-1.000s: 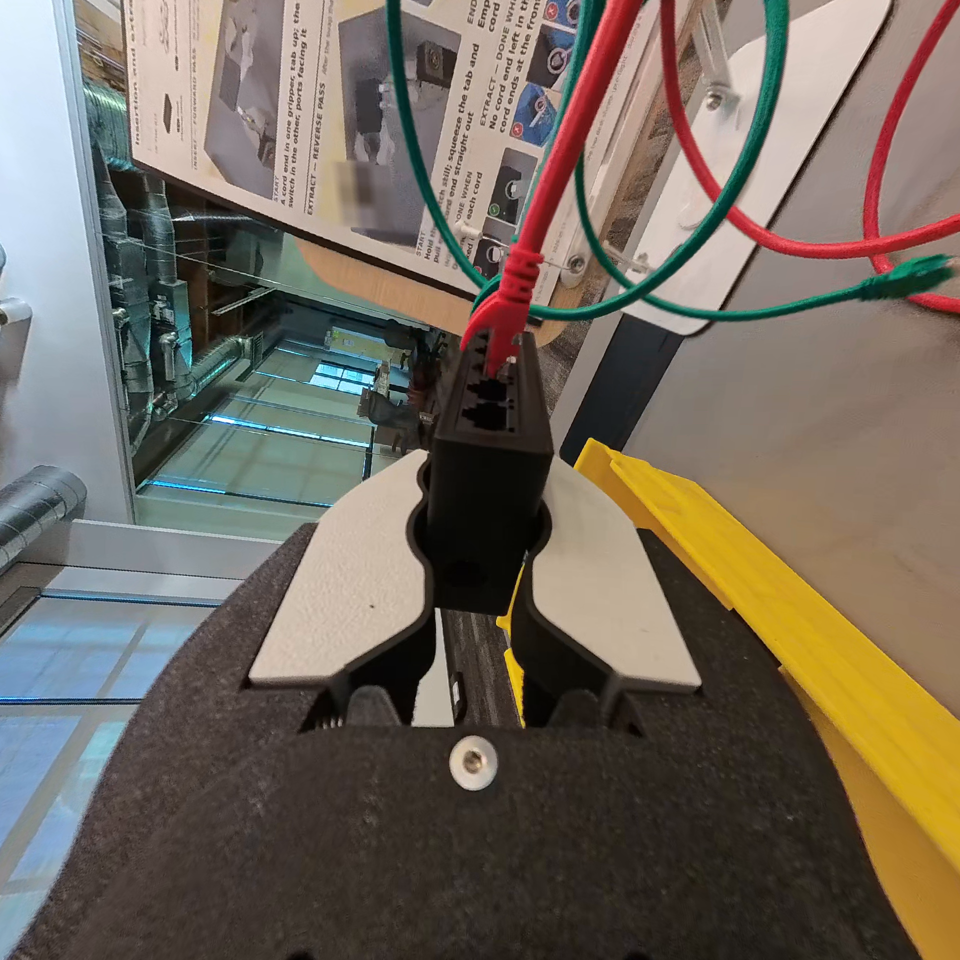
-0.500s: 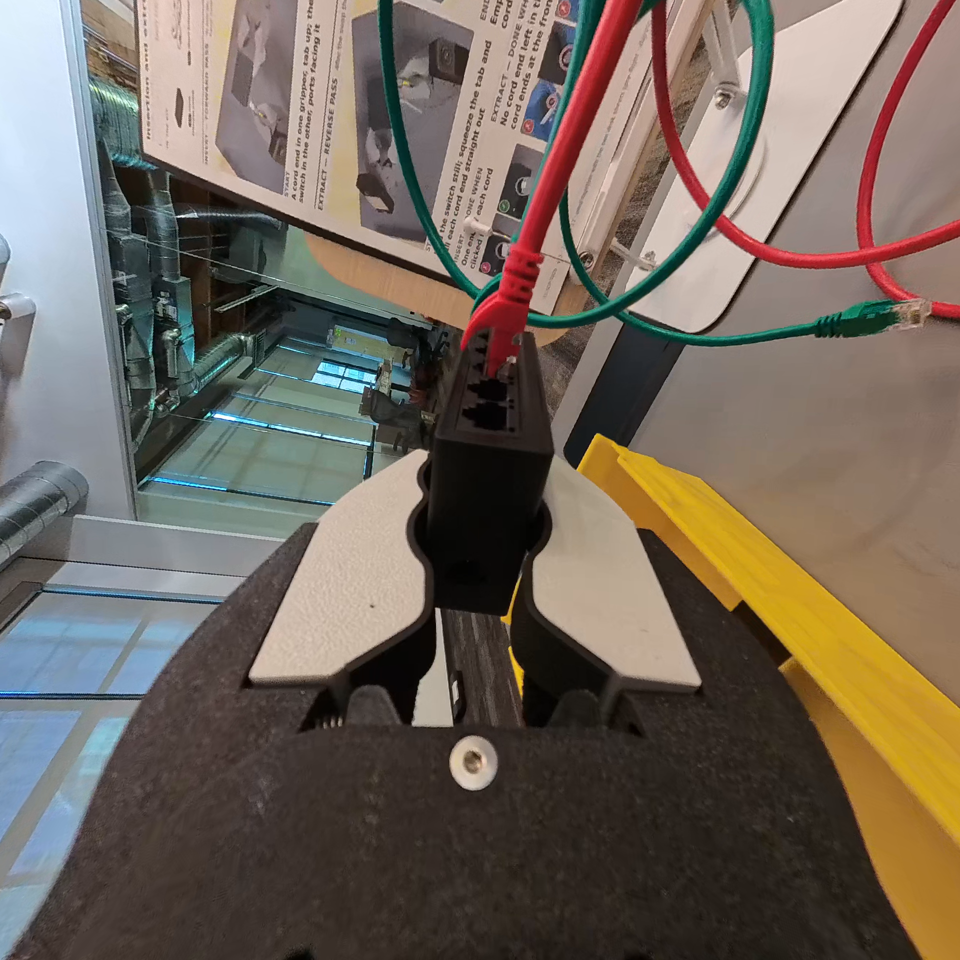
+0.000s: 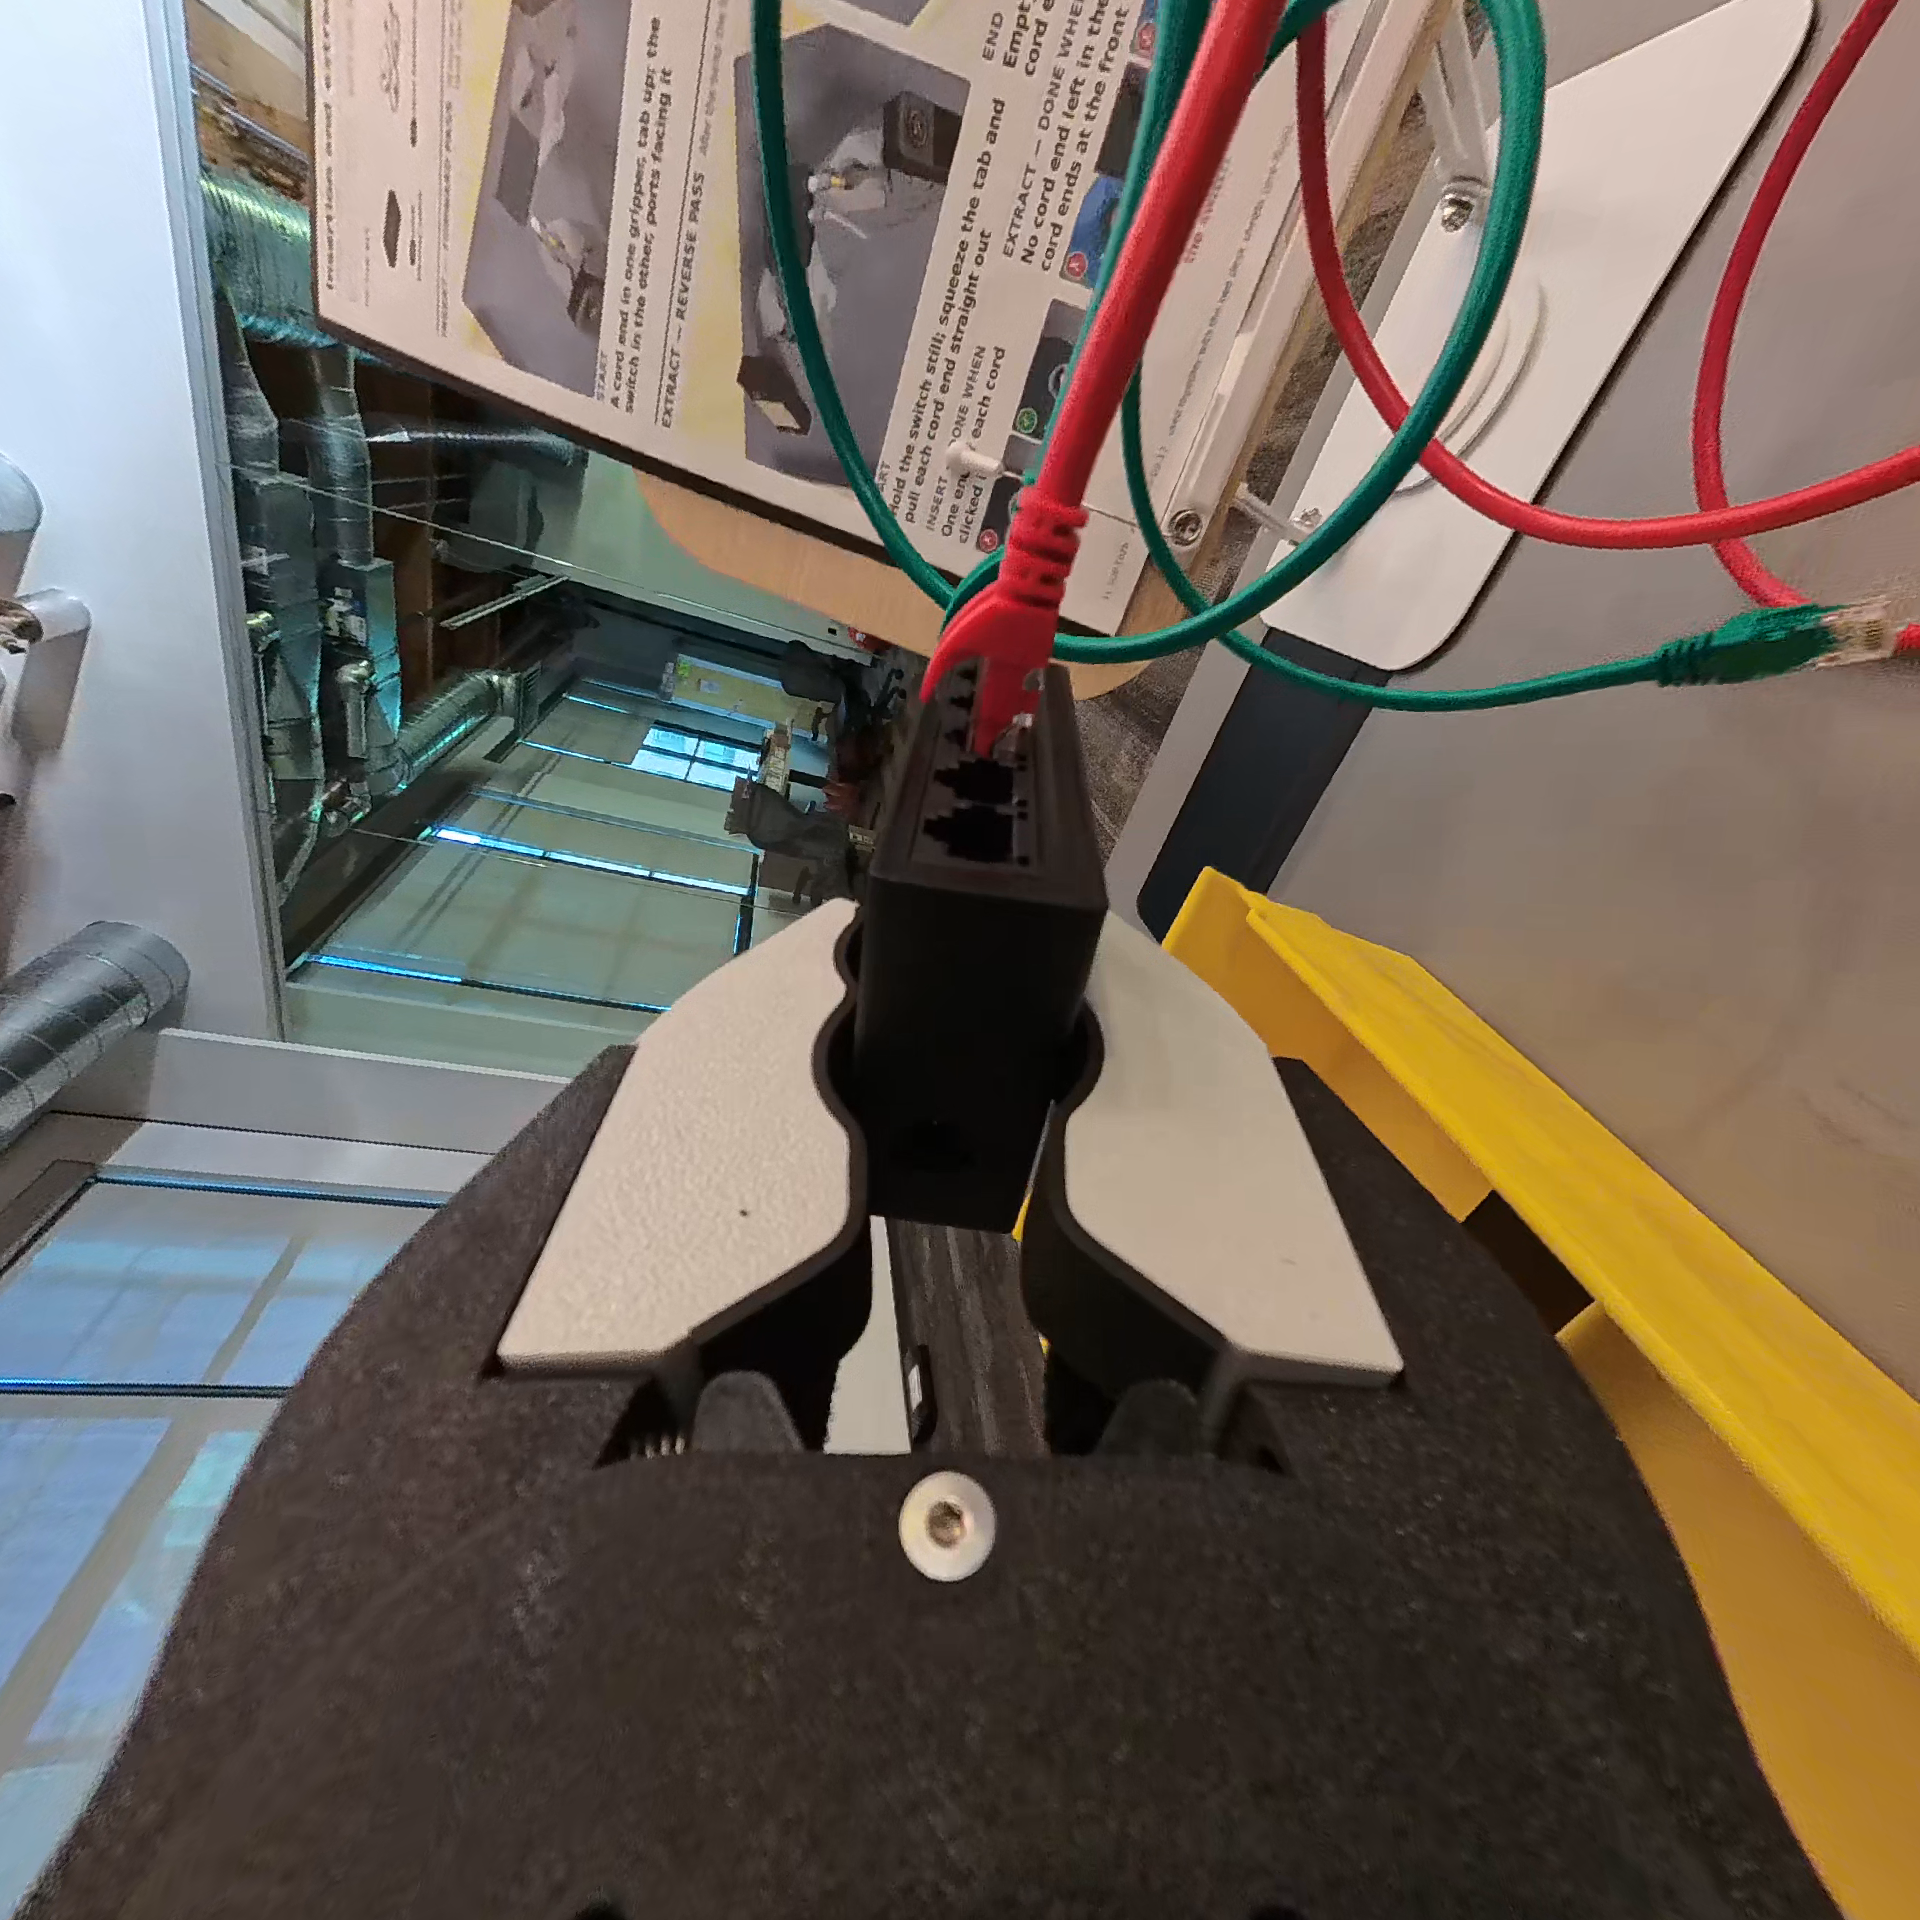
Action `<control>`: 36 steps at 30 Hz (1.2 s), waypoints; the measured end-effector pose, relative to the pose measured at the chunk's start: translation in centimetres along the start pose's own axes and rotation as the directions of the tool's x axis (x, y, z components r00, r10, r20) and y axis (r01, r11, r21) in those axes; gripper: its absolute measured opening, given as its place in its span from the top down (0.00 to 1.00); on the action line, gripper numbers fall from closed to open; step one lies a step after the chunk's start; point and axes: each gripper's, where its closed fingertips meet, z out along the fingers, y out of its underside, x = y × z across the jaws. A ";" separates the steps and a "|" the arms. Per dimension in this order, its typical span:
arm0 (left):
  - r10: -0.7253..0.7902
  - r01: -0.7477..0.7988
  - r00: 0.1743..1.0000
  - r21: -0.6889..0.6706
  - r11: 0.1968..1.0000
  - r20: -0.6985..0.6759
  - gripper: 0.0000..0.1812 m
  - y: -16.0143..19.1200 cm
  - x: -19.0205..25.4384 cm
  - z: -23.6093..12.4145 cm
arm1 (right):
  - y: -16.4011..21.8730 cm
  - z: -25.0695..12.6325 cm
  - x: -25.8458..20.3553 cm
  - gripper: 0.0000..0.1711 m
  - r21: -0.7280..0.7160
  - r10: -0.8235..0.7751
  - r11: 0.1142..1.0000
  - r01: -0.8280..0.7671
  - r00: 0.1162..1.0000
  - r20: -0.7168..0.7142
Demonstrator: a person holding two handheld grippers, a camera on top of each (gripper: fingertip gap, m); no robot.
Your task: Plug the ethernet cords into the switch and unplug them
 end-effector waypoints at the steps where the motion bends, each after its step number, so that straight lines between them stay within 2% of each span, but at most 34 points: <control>1: 0.005 -0.005 1.000 0.002 1.000 -0.002 0.83 -0.2 0.1 0.0 | -0.5 0.7 -0.7 0.92 -0.012 -0.011 1.000 0.012 0.999 0.042; 5: 0.016 -0.016 1.000 0.022 1.000 -0.007 0.83 -0.9 0.5 -0.1 | -2.9 2.5 -3.5 0.91 0.008 -0.055 0.998 0.055 0.977 0.208; 8: 0.027 -0.027 1.000 0.031 0.999 -0.014 0.83 -1.3 0.9 0.0 | -3.1 3.0 -4.2 0.91 0.014 -0.091 0.996 0.091 0.964 0.250; 15: 0.027 -0.026 0.999 0.032 0.999 -0.019 0.83 -1.5 1.0 -0.1 | -3.2 2.0 -3.8 0.89 0.124 -0.100 0.990 0.068 0.955 0.278; 21: 0.039 -0.038 0.999 0.037 0.999 -0.023 0.83 -1.8 1.3 -0.2 | -5.3 -1.0 -3.4 0.89 0.357 -0.202 0.926 0.121 0.959 0.200; 23: 0.038 -0.037 0.999 0.048 0.998 -0.026 0.83 -2.1 1.4 -0.3 | -7.5 -3.5 -3.2 0.89 0.486 -0.280 0.846 0.219 0.958 0.056; 24: 0.034 -0.032 0.999 0.062 0.998 -0.033 0.83 -2.4 1.5 -0.4 | -9.3 -5.2 -3.2 0.89 0.562 -0.314 0.776 0.285 0.948 -0.046; 27: 0.028 -0.022 0.998 0.109 0.994 -0.056 0.83 -3.7 2.1 -0.9 | -15.6 -11.9 -5.2 0.86 0.758 -0.311 0.469 0.453 0.888 -0.338; 29: 0.042 -0.032 0.997 0.144 0.989 -0.068 0.83 -5.0 2.7 -1.4 | -18.8 -15.1 -8.1 0.85 0.795 -0.285 0.283 0.536 0.839 -0.464; 30: 0.054 -0.041 0.996 0.165 0.985 -0.070 0.83 -5.7 3.1 -1.7 | -20.0 -15.9 -9.3 0.84 0.767 -0.261 0.225 0.601 0.796 -0.547; 33: 0.103 -0.085 0.992 0.210 0.974 -0.077 0.83 -7.7 4.4 -2.6 | -22.2 -15.5 -12.7 0.83 0.618 -0.255 0.162 0.769 0.638 -0.727; 36: 0.142 -0.122 0.987 0.223 0.967 -0.078 0.83 -9.1 5.5 -3.3 | -23.7 -14.6 -14.9 0.83 0.579 -0.282 0.169 0.797 0.602 -0.747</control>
